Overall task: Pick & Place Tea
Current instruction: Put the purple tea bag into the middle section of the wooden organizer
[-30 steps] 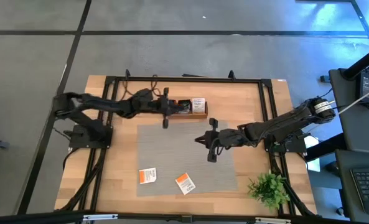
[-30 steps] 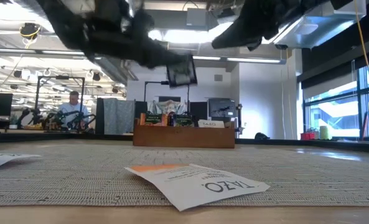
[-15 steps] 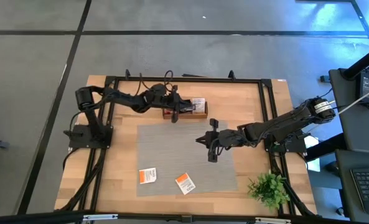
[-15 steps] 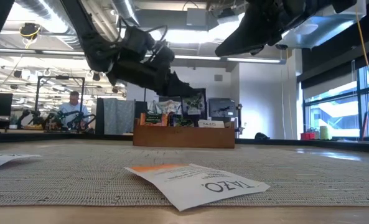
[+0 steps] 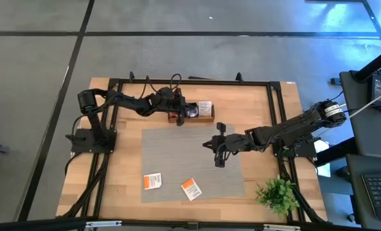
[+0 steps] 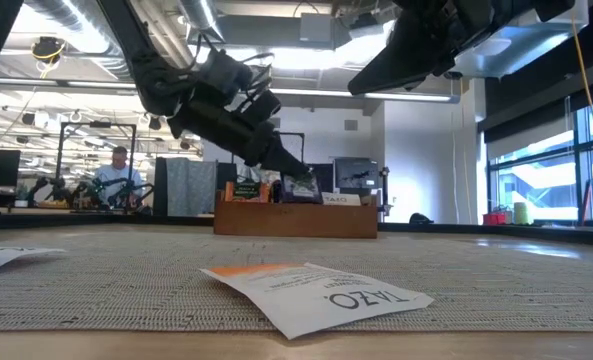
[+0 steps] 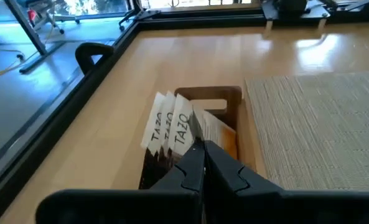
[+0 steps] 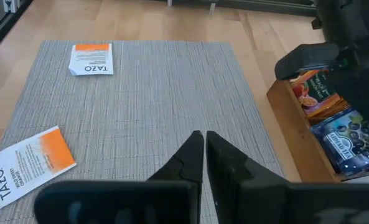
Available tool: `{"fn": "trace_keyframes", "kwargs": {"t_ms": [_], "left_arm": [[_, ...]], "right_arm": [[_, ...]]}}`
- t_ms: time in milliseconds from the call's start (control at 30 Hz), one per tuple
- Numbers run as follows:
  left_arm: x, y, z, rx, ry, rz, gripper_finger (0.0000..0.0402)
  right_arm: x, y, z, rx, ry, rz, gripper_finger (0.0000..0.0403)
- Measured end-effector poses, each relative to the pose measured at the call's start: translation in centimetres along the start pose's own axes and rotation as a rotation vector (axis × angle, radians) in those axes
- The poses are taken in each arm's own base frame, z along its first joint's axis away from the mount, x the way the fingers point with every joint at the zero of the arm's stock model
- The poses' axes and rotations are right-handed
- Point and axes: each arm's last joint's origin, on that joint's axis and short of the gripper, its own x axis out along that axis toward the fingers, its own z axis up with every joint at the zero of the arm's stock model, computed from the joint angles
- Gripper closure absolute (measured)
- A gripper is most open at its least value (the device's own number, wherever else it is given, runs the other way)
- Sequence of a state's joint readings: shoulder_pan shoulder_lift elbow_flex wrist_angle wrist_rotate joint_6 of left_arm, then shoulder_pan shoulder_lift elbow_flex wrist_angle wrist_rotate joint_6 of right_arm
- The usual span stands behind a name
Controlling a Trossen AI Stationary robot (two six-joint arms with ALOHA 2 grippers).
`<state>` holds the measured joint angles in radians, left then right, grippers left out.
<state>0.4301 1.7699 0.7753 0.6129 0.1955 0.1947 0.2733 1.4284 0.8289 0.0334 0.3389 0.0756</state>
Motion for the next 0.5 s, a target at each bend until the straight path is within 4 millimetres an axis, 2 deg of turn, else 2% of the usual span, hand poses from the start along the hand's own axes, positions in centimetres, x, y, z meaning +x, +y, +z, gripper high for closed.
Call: {"fn": "trace_keyframes", "kwargs": {"t_ms": [367,500], "left_arm": [[-0.34,0.32,0.45,0.011,-0.019,0.008,0.0398],[-0.39,0.43,-0.01,0.005,0.033,0.029,0.0398]], "right_arm": [[0.01,0.0,-0.02,-0.001,0.002,0.0,0.0379],[0.01,0.0,-0.02,0.0,0.002,0.0,0.0379]]}}
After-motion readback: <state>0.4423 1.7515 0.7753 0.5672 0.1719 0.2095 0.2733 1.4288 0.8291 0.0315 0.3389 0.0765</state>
